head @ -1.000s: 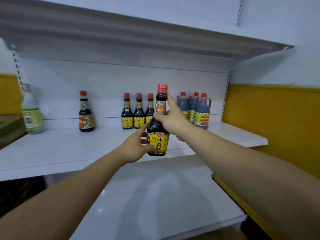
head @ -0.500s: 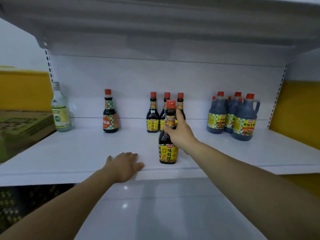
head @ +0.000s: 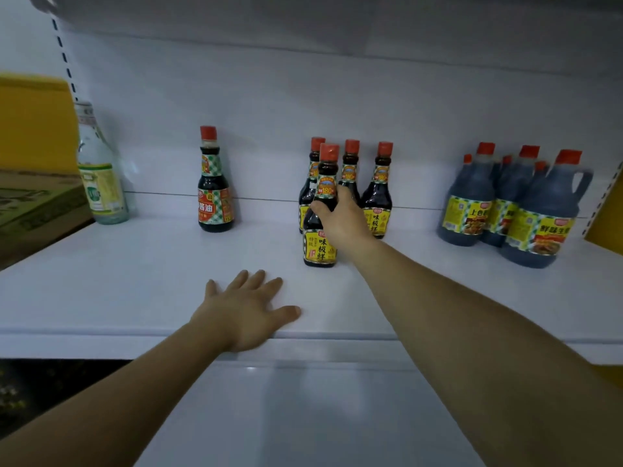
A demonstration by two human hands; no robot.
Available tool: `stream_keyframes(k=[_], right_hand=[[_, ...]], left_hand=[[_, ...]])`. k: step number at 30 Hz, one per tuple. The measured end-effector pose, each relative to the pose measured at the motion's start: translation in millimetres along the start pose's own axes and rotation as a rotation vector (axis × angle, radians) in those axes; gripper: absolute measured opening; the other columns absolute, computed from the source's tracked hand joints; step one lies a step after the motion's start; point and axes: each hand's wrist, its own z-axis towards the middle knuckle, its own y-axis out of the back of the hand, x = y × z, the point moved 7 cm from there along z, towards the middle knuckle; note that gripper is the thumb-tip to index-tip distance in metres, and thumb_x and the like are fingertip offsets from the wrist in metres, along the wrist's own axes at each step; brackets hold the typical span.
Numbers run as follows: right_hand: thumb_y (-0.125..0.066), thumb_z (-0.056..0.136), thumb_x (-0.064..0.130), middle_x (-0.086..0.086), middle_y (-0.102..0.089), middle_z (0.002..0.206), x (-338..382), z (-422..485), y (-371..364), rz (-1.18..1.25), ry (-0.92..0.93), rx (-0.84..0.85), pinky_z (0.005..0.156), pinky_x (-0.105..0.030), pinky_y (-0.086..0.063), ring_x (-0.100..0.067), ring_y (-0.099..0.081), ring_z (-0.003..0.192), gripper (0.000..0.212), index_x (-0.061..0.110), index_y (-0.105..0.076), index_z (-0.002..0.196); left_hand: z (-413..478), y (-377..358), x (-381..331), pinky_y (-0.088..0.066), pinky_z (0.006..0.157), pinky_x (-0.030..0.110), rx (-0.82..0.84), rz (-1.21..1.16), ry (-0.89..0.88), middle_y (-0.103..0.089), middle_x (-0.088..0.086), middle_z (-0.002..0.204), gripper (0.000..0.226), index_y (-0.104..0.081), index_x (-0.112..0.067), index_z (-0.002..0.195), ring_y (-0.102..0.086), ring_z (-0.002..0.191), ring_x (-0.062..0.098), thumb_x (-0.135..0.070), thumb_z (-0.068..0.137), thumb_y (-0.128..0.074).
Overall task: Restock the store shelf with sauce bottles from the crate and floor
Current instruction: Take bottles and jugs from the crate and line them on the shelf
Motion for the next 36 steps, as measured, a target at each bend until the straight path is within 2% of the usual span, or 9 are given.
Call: stream_keyframes(k=[4, 7, 10, 19, 24, 28, 31, 34, 36], right_hand=[[-0.053, 0.098, 0.031, 0.001, -0.053, 0.106, -6.4, 25.9, -7.9, -0.027, 0.001, 0.006, 0.086, -0.037, -0.047, -0.021, -0.054, 0.095, 0.039, 0.018, -0.042, 0.134], [-0.053, 0.098, 0.031, -0.005, -0.054, 0.120, -14.2, 42.4, -12.7, -0.041, 0.003, -0.015, 0.089, -0.038, -0.046, -0.026, -0.055, 0.105, 0.040, 0.016, -0.043, 0.134], [-0.053, 0.097, 0.034, -0.011, -0.050, 0.129, -19.5, 56.1, -17.5, -0.088, 0.011, -0.042, 0.084, -0.034, -0.042, -0.029, -0.054, 0.111, 0.047, 0.016, -0.040, 0.139], [-0.056, 0.095, 0.036, -0.010, -0.054, 0.121, -23.8, 71.9, -27.0, -0.072, 0.025, -0.051, 0.087, -0.040, -0.048, -0.026, -0.056, 0.102, 0.038, 0.017, -0.048, 0.127], [-0.054, 0.097, 0.036, -0.007, -0.052, 0.119, -28.4, 69.6, -28.5, -0.069, 0.034, -0.048, 0.083, -0.035, -0.044, -0.024, -0.054, 0.101, 0.038, 0.017, -0.048, 0.129], [-0.053, 0.097, 0.038, -0.008, -0.053, 0.121, -31.6, 72.4, -29.3, -0.076, 0.046, -0.043, 0.086, -0.038, -0.046, -0.025, -0.055, 0.104, 0.039, 0.018, -0.048, 0.130], [-0.051, 0.097, 0.039, -0.010, -0.052, 0.125, -30.4, 69.7, -30.6, -0.060, 0.011, -0.036, 0.092, -0.044, -0.048, -0.029, -0.055, 0.109, 0.040, 0.020, -0.047, 0.132], [-0.048, 0.098, 0.041, -0.009, -0.052, 0.129, -23.9, 64.3, -30.0, -0.088, -0.033, -0.003, 0.088, -0.037, -0.044, -0.030, -0.054, 0.115, 0.045, 0.021, -0.042, 0.138], [-0.047, 0.098, 0.045, -0.010, -0.046, 0.139, -20.7, 56.9, -28.3, -0.122, -0.063, 0.041, 0.089, -0.035, -0.041, -0.031, -0.050, 0.122, 0.055, 0.020, -0.033, 0.145]], left_hand=[[0.0, 0.1, 0.3, -0.002, 0.116, 0.057, 0.006, -0.010, 0.002, 0.004, -0.005, 0.161, 0.074, -0.003, -0.037, 0.151, 0.004, 0.148, 0.018, -0.073, 0.087, -0.015], [0.0, -1.3, 0.2, -0.001, 0.116, 0.056, 0.009, -0.024, 0.009, 0.004, -0.007, 0.161, 0.074, -0.003, -0.038, 0.151, 0.005, 0.148, 0.016, -0.073, 0.087, -0.016], [0.1, -2.3, 0.6, -0.001, 0.117, 0.056, 0.003, -0.025, 0.011, 0.004, -0.008, 0.161, 0.075, -0.003, -0.039, 0.151, 0.005, 0.148, 0.015, -0.074, 0.086, -0.017], [0.3, -2.1, 2.7, 0.000, 0.117, 0.055, 0.002, -0.047, 0.022, 0.004, -0.009, 0.161, 0.074, -0.003, -0.040, 0.150, 0.006, 0.148, 0.015, -0.074, 0.086, -0.018], [-1.1, -3.7, 3.1, 0.002, 0.118, 0.054, -0.001, -0.062, 0.027, 0.004, -0.010, 0.161, 0.075, -0.004, -0.040, 0.150, 0.006, 0.148, 0.013, -0.075, 0.085, -0.018], [0.0, -3.4, 3.8, 0.003, 0.118, 0.053, -0.008, -0.068, 0.027, 0.004, -0.011, 0.161, 0.076, -0.003, -0.040, 0.150, 0.007, 0.148, 0.013, -0.075, 0.085, -0.018], [0.3, -3.3, 4.0, 0.002, 0.118, 0.054, -0.010, -0.070, 0.021, 0.003, -0.010, 0.161, 0.075, -0.004, -0.040, 0.150, 0.006, 0.148, 0.013, -0.075, 0.085, -0.018], [1.5, -3.0, 4.7, 0.002, 0.118, 0.054, -0.017, -0.075, 0.015, 0.002, -0.009, 0.161, 0.074, -0.005, -0.040, 0.150, 0.004, 0.148, 0.014, -0.075, 0.086, -0.019], [2.8, -3.9, 5.1, 0.002, 0.117, 0.054, -0.017, -0.081, 0.016, 0.000, -0.009, 0.161, 0.074, -0.007, -0.040, 0.150, 0.004, 0.148, 0.014, -0.075, 0.086, -0.020]])
